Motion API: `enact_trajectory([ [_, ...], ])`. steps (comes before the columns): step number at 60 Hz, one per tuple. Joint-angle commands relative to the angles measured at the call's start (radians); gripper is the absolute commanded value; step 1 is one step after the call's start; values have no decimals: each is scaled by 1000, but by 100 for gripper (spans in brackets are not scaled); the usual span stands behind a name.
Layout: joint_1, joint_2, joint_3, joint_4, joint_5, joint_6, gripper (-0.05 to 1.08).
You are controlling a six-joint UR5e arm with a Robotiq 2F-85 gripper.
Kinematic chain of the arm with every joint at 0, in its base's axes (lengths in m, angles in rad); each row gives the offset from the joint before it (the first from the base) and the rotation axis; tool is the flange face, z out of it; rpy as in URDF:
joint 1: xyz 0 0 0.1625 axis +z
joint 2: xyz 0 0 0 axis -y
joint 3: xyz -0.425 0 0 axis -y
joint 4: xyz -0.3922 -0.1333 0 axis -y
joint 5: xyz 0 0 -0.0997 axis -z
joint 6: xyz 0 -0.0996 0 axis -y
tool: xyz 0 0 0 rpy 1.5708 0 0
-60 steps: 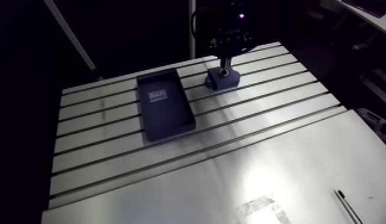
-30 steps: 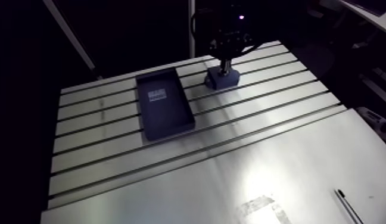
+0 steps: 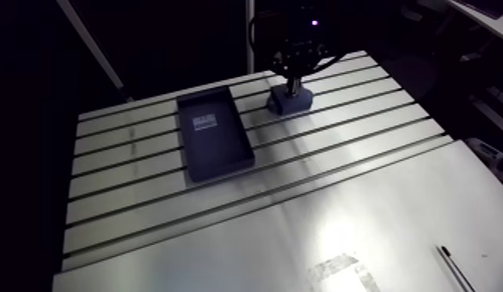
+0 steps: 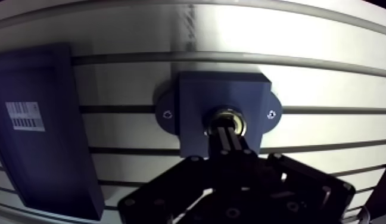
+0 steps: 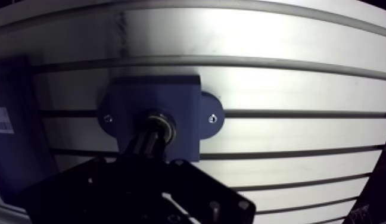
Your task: Pick up the bearing and press it into the housing until flush.
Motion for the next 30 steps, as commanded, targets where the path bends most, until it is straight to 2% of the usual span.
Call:
enact_trajectory([
  [1, 0, 2, -1, 0, 0, 1, 107],
  [30, -3, 7, -2, -2, -5, -2, 107],
])
